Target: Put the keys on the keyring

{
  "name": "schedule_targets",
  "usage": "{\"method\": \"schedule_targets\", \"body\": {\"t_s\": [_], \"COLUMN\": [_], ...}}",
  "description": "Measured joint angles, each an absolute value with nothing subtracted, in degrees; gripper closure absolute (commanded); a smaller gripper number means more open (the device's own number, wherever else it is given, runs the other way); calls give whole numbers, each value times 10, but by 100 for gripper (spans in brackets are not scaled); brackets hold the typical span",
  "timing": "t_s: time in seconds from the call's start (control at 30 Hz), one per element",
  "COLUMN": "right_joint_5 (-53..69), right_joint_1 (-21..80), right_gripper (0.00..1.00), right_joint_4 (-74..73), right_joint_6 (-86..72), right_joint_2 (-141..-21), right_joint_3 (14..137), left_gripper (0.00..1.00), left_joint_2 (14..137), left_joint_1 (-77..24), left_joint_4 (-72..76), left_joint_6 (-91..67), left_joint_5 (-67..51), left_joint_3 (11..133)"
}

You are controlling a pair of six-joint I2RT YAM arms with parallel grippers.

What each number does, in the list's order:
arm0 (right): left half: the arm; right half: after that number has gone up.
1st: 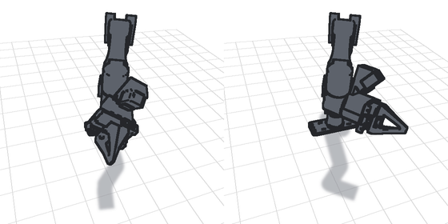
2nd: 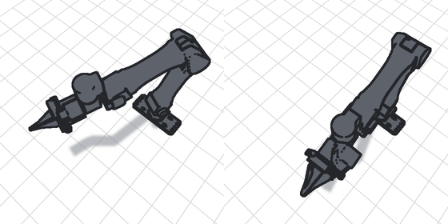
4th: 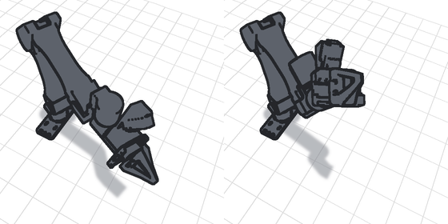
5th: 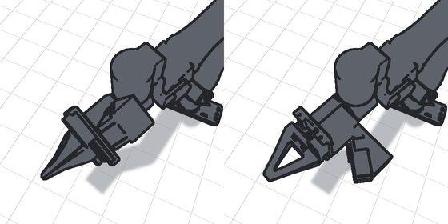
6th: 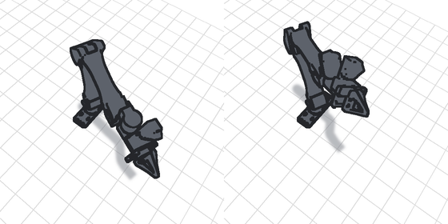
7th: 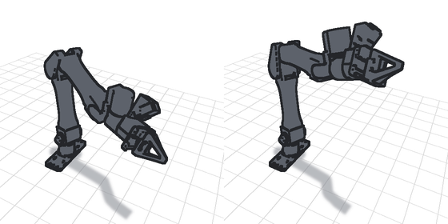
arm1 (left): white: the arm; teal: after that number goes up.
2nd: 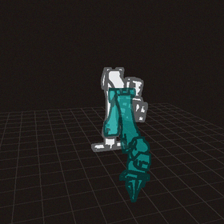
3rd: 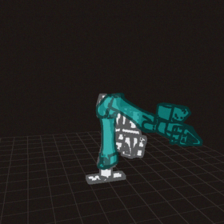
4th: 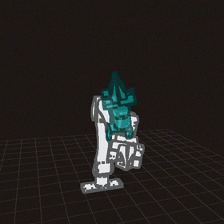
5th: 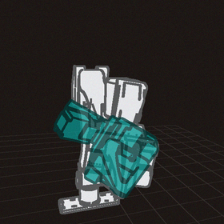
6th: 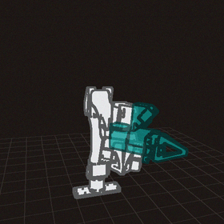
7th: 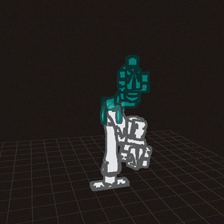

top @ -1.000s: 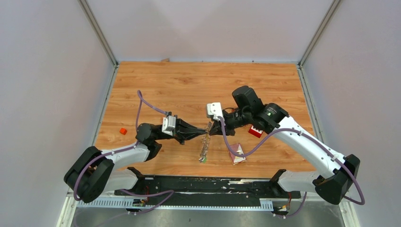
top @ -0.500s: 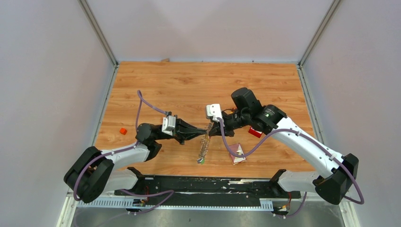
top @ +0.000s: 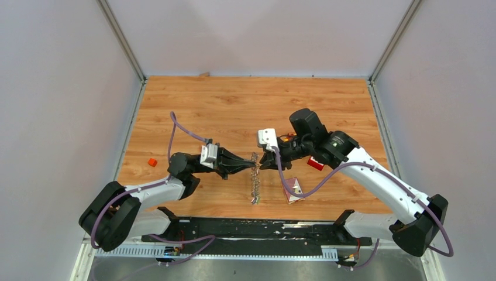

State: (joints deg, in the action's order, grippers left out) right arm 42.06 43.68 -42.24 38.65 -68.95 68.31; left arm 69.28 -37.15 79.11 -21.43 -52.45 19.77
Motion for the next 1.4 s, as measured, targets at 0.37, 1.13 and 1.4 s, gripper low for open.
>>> {"method": "schedule_targets", "body": {"t_s": [0.37, 1.13, 1.4], "right_joint_5": [433, 456, 438], "right_joint_1": [437, 437, 437], "right_gripper": [74, 100, 100], "right_joint_4": [-424, -428, -430], "right_joint_6": [387, 378, 374], "right_joint_2": [-694, -711, -711], "right_joint_3": [696, 709, 713], "left_gripper": [100, 100, 88], "left_joint_2": [693, 693, 691], "left_joint_1": [-371, -371, -371], "left_joint_4": [791, 790, 776], "left_joint_6": [-214, -209, -185], "left_joint_5": [-527, -528, -519], "left_joint_3": [198, 198, 198]}}
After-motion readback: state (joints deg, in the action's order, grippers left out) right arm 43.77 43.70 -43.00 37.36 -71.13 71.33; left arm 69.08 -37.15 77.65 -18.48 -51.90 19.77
